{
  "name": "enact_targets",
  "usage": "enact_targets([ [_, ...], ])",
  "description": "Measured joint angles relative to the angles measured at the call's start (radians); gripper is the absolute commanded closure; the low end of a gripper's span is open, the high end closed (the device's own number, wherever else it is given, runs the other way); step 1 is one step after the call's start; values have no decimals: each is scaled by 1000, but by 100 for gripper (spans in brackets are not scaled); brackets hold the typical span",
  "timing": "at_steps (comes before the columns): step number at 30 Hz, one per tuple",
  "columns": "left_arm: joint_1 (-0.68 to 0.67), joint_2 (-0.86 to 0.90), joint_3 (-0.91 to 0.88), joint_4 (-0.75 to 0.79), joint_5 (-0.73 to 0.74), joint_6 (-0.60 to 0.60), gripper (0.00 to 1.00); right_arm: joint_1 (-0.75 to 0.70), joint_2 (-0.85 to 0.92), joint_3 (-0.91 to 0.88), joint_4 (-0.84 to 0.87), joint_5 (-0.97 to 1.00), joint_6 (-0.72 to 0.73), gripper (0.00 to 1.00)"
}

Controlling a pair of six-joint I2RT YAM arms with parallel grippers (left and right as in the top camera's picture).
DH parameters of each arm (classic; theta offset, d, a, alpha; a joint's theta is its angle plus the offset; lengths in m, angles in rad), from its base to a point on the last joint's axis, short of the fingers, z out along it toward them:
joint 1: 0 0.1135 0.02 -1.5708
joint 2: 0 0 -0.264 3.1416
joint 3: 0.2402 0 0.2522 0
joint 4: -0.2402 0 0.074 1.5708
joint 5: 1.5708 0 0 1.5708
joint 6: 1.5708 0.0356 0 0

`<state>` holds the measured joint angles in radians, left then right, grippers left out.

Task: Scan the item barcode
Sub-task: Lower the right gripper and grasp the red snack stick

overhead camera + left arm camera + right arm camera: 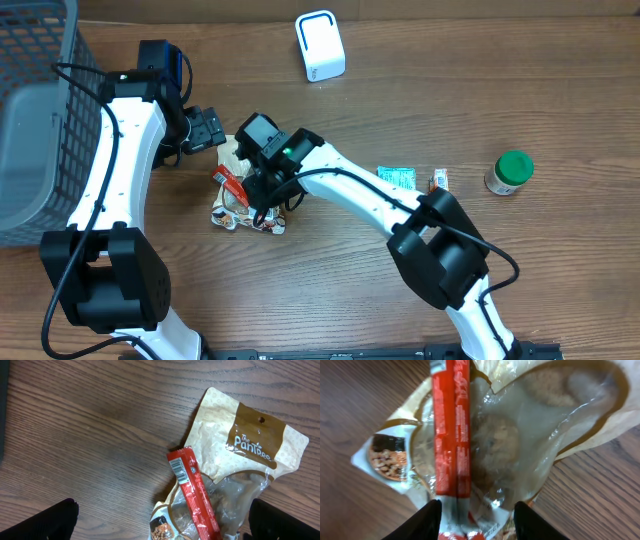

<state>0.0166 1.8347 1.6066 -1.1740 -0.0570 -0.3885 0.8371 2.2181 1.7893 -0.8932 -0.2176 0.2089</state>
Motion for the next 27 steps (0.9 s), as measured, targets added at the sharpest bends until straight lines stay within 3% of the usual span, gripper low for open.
enact_targets([
  [4, 0, 0, 0, 0, 0, 0, 0, 2, 26, 0, -1, -1, 0, 63],
  [12, 0, 0, 0, 0, 0, 0, 0, 2, 30, 0, -16, -3, 1, 65],
  [16, 0, 0, 0, 0, 0, 0, 1, 2, 30, 0, -24, -3, 2, 81],
  [27, 0, 0, 0, 0, 0, 0, 0, -13, 16, 0, -71, -11, -1, 96],
])
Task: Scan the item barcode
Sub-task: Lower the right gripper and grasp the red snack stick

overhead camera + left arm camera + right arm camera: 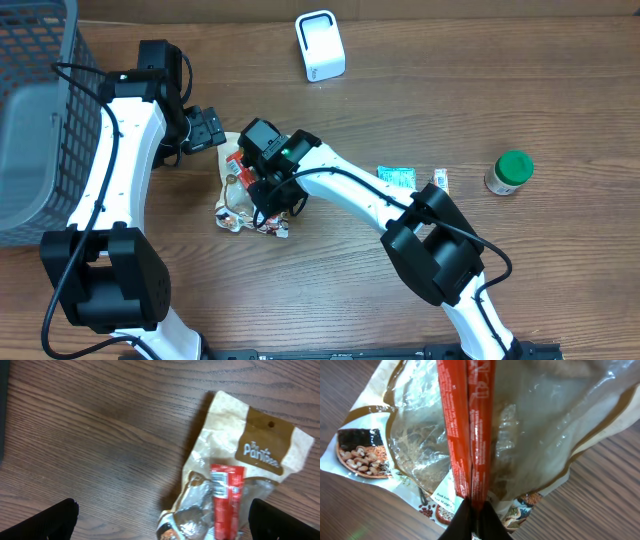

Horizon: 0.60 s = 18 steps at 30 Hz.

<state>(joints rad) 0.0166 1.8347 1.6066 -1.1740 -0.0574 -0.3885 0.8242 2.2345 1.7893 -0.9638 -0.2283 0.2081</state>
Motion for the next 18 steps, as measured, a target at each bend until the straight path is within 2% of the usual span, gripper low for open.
enact_targets([
  [7, 0, 0, 0, 0, 0, 0, 0, -46, -64, 0, -79, 9, -5, 96],
  [18, 0, 0, 0, 0, 0, 0, 0, -72, -179, 0, -158, 12, -110, 96],
])
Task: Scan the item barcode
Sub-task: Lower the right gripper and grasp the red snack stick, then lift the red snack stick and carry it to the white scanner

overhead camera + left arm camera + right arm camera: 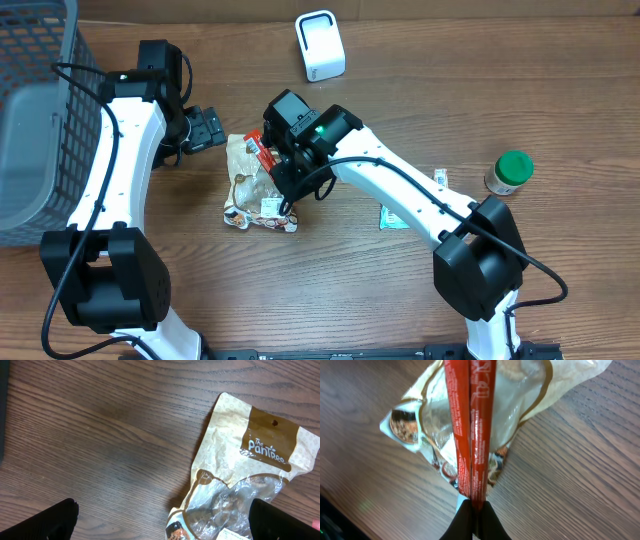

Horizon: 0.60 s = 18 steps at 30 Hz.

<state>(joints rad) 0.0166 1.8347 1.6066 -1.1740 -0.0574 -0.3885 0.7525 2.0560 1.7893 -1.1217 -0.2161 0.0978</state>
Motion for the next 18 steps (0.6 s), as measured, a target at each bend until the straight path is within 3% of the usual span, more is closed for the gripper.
enact_targets([
  [7, 0, 0, 0, 0, 0, 0, 0, -39, -78, -2, -112, 13, -147, 96],
  [18, 0, 0, 0, 0, 0, 0, 0, -159, -369, -2, -299, -28, -420, 96],
])
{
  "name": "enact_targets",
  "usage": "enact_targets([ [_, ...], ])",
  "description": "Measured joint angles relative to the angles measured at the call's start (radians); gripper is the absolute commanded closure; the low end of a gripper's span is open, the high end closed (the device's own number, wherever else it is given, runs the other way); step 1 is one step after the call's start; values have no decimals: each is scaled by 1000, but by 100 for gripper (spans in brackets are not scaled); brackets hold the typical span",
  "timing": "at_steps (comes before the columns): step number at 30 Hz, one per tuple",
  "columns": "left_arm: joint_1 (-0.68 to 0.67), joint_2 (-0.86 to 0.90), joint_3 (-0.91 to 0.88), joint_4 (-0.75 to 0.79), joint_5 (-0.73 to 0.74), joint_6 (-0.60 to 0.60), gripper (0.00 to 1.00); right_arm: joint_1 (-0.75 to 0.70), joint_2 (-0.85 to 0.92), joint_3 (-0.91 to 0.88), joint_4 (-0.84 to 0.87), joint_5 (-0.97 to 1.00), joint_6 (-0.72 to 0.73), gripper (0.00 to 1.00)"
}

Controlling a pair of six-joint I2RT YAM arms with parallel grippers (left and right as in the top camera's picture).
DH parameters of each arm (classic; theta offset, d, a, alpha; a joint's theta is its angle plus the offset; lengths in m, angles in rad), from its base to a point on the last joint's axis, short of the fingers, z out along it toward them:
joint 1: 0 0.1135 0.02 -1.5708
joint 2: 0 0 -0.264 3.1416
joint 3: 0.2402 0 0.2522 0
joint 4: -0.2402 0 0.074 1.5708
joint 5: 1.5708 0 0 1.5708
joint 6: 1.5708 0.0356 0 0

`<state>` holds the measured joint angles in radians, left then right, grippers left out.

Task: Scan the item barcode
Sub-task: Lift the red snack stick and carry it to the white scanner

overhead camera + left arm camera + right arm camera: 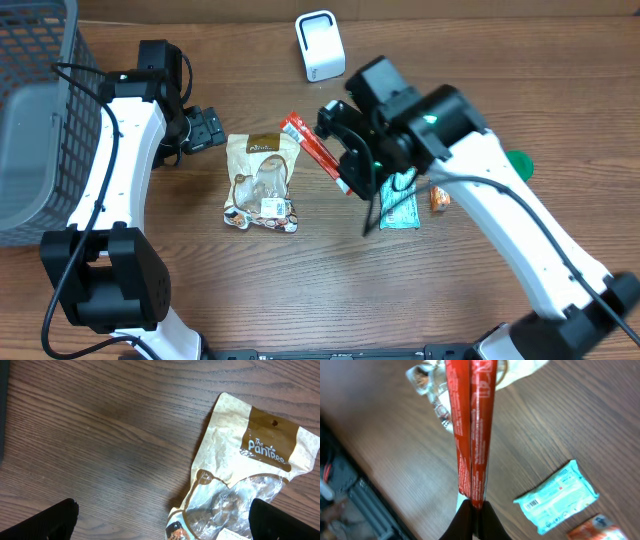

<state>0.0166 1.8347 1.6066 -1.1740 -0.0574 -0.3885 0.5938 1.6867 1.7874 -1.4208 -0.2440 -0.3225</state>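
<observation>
My right gripper point(475, 508) is shut on the end of a long red stick packet point(470, 425), held high above the table. In the overhead view the red stick packet point(318, 152) hangs between the brown snack pouch point(262, 180) and the right arm, slanting toward the white scanner point(320, 45) at the back. My left gripper point(162, 522) is open beside the snack pouch point(250, 455), with one finger point(55, 519) at each lower corner and nothing between them.
A grey basket point(30, 110) stands at the far left. A teal packet point(400, 208) and an orange packet point(440, 200) lie under the right arm, the teal packet point(557, 494) showing its barcode. A green-lidded jar point(518, 160) peeks out at the right.
My right gripper, still shut on the red stick, has moved from just over the pouch to the right and much higher. The left arm and the pouch have not moved.
The red stick lay on the pouch with my right gripper open over it. Then the gripper was shut on the stick's end. Then it held the stick just above the pouch, and now high to the pouch's right.
</observation>
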Motion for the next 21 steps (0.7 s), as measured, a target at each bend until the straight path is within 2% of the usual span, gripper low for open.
enact_targets([
  [8, 0, 0, 0, 0, 0, 0, 0, -11, -60, 0, -55, -101, -197, 96],
  [16, 0, 0, 0, 0, 0, 0, 0, -11, -60, 0, -39, -118, -325, 96],
  [21, 0, 0, 0, 0, 0, 0, 0, -11, -60, 0, 19, -100, -357, 96],
])
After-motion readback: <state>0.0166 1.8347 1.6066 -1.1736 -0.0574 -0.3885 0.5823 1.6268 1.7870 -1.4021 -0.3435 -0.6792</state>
